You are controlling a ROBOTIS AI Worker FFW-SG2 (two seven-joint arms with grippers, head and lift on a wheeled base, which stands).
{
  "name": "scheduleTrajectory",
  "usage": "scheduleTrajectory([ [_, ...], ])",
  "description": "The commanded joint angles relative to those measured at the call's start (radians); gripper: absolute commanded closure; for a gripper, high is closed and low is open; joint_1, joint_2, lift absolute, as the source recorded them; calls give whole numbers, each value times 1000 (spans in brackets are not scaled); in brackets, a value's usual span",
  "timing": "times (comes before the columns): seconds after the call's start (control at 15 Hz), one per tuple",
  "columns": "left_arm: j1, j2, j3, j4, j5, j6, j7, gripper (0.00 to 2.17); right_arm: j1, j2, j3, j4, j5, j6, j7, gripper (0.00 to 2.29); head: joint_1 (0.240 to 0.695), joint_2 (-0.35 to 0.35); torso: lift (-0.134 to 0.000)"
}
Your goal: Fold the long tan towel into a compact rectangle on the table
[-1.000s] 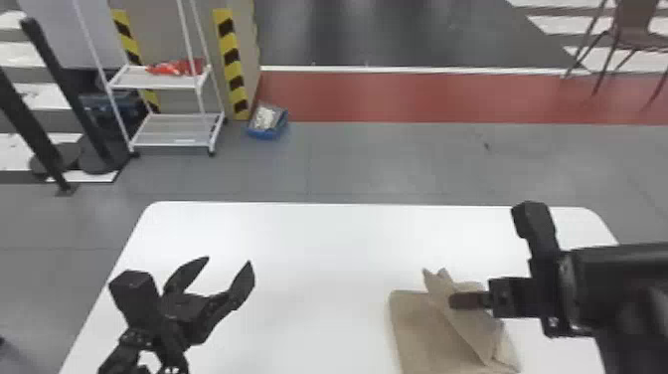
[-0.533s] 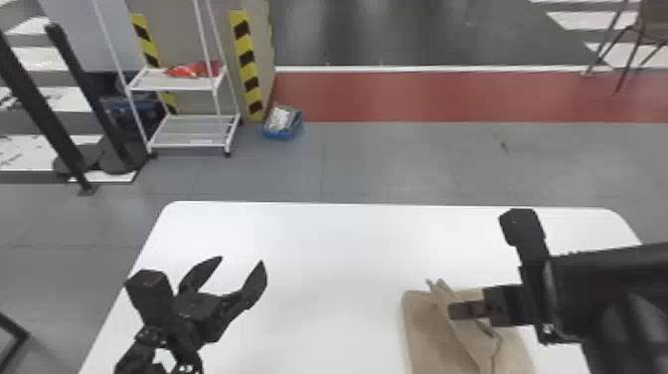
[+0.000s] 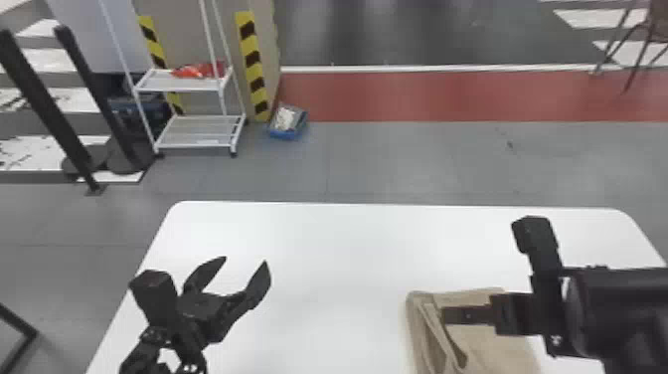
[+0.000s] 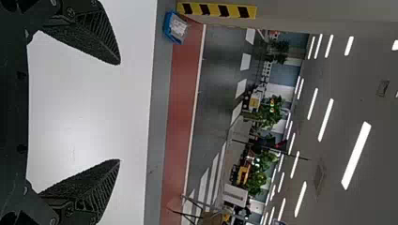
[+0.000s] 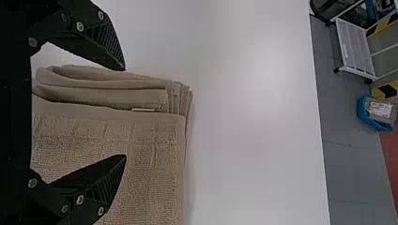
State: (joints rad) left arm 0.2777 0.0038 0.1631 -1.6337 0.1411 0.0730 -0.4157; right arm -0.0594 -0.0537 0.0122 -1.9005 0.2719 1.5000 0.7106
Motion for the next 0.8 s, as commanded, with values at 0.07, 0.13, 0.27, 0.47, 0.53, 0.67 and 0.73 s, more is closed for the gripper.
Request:
scheduleTrajectory([
  [0.07, 0, 1, 1, 0, 0, 0, 0, 151, 36, -3, -44, -84, -5, 72, 113, 218, 695, 66, 0],
  [0.13, 0, -1, 1, 0, 0, 0, 0, 151, 49, -11, -49, -107, 4, 72, 144, 218, 695, 72, 0],
  [0.27, 0, 1, 1, 0, 0, 0, 0, 151, 82, -25, -67, -149, 46, 72, 237, 336, 695, 79, 0],
  [0.47, -3, -1, -1, -2, -2, 0, 0, 151, 165, -54, -98, -206, 84, 72, 306, 1261, 695, 66, 0],
  [0.53, -3, 1, -1, -2, -2, 0, 0, 151, 188, -63, -116, -219, 95, 72, 333, 1396, 695, 56, 0],
  [0.67, -3, -1, -2, -3, -2, 3, 0, 151, 233, -84, -139, -221, 122, 72, 391, 1487, 695, 40, 0],
  [0.73, -3, -1, -5, -3, -2, 3, 0, 151, 242, -89, -139, -215, 147, 72, 397, 1737, 695, 33, 0],
])
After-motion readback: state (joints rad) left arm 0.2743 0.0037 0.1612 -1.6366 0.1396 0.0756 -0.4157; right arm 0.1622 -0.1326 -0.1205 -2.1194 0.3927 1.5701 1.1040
